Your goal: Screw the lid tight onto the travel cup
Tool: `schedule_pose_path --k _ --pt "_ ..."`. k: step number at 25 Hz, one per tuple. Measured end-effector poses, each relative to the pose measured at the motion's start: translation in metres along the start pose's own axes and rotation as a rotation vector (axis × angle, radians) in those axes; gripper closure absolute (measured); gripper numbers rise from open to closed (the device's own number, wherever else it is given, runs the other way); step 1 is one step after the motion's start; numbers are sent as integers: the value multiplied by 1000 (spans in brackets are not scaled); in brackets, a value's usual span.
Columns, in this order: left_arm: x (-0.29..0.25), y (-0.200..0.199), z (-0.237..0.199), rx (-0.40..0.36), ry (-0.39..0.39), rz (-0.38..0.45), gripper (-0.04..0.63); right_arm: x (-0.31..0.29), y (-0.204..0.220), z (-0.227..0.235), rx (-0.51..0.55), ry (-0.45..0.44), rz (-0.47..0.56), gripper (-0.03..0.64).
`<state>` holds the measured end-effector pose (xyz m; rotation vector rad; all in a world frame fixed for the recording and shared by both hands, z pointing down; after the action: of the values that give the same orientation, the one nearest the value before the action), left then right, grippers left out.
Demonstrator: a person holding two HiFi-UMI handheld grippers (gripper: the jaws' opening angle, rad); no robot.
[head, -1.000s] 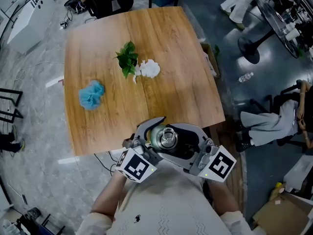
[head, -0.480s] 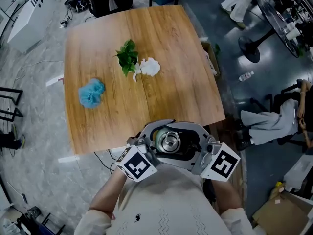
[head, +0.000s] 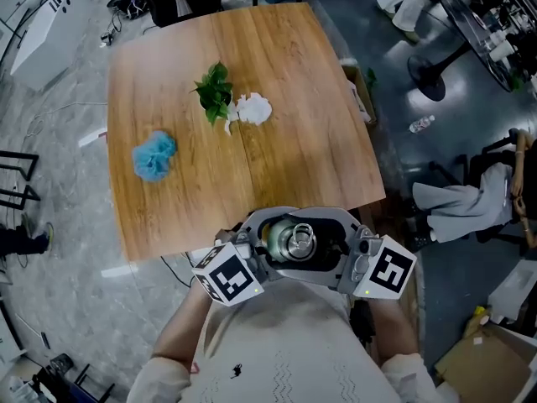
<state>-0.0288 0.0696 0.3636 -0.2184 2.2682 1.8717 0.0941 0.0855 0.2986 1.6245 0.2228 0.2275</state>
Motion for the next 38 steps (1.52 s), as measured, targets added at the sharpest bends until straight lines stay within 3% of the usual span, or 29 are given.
schedule_pose_path --k 1,3,12,16,18,27,31,33,34,38 --pt "-1 0 2 -8 46 -23 184 0 -1 -1 8 -45 -3 348" --pt "-4 1 4 -34 49 -49 184 -1 -1 -3 41 -64 -13 348" --pt "-5 0 -2 33 -220 56 184 -4 0 -8 66 225 25 348" --pt "0 -1 -9 6 -444 38 184 -1 6 -6 9 371 46 350" --pt "1 -2 -10 -4 -518 34 184 0 6 -6 -10 412 54 354" --pt "6 4 -17 70 -555 101 184 -3 7 -7 -5 400 43 359" --pt "25 4 -23 102 -595 177 184 6 6 -8 20 426 64 359" --pt "39 5 -26 125 -626 193 184 17 7 -3 19 480 71 432" --pt "46 7 -27 144 -644 195 184 22 9 0 12 508 74 536" --pt "65 14 -25 179 -691 176 184 33 14 8 3 542 71 591"
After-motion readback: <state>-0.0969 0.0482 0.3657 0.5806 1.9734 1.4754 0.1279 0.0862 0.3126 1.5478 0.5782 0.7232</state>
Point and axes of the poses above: the fingertips, and each gripper's own axes: x backward along the fingers, z to its right, y out of its underside, the point moved 10 cm from there along x, backward along the fingers, and after that the axes turned 11 degrees about x, right-handed, at the moved point
